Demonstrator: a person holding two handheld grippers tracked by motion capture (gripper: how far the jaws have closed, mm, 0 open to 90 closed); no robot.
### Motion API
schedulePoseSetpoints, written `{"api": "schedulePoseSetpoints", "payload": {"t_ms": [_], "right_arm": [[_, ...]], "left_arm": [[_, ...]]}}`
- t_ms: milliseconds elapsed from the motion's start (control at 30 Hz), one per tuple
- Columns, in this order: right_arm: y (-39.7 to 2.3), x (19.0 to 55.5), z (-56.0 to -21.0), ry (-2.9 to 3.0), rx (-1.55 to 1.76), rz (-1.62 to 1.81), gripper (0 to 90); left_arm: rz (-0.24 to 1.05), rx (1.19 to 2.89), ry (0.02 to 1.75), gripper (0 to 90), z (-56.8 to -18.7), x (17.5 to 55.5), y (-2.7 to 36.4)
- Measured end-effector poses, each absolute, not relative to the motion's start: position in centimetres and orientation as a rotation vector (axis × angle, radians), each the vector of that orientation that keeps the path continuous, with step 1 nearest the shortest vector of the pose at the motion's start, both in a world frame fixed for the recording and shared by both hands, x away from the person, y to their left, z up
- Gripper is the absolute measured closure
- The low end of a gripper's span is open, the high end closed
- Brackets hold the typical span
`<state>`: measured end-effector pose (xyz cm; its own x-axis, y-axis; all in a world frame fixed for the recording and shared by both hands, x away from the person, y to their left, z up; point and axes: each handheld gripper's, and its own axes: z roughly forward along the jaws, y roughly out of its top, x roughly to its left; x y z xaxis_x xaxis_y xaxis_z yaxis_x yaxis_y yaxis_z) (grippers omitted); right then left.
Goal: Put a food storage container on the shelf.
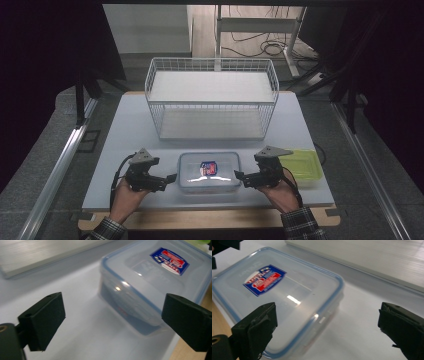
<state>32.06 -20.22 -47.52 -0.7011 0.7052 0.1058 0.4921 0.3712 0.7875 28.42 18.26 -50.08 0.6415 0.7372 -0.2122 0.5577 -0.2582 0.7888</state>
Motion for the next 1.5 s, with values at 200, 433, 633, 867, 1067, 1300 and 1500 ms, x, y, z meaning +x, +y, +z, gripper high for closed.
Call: {"api": "schedulePoseSetpoints", "payload": {"t_ms": [200, 433, 633, 867, 1067, 1300, 1500], "right_arm": [[-19.1, 32.0, -47.6, 2.421, 1.1, 1.221, 2.2], [-18.7, 32.7, -47.4, 2.453, 1.142, 1.237, 7.6], [-18.2, 33.3, -48.6, 2.549, 1.165, 1.265, 8.9], [-18.3, 34.0, -49.5, 2.64, 1.258, 1.346, 6.4], [-18.4, 34.0, -49.7, 2.696, 1.29, 1.333, 10.1], [-19.3, 33.2, -49.1, 2.729, 1.256, 1.331, 20.0], [-20.7, 32.7, -48.6, 2.681, 1.301, 1.433, 37.9]], "left_arm": [[0.159, 1.916, 0.974, 3.8, -49.5, 29.2, 17.3], [0.123, 1.948, 0.961, 4.3, -50.0, 30.4, 15.7], [0.006, 1.958, 0.972, 0.6, -51.2, 31.1, 15.0], [-0.13, 1.944, 0.98, 0.0, -52.0, 31.4, 14.8], [-0.201, 1.953, 1.008, 3.5, -52.0, 31.0, 15.1], [-0.221, 1.911, 1.01, 20.8, -51.5, 30.0, 16.4], [-0.211, 1.85, 1.02, 35.4, -51.2, 28.8, 17.1]]}}
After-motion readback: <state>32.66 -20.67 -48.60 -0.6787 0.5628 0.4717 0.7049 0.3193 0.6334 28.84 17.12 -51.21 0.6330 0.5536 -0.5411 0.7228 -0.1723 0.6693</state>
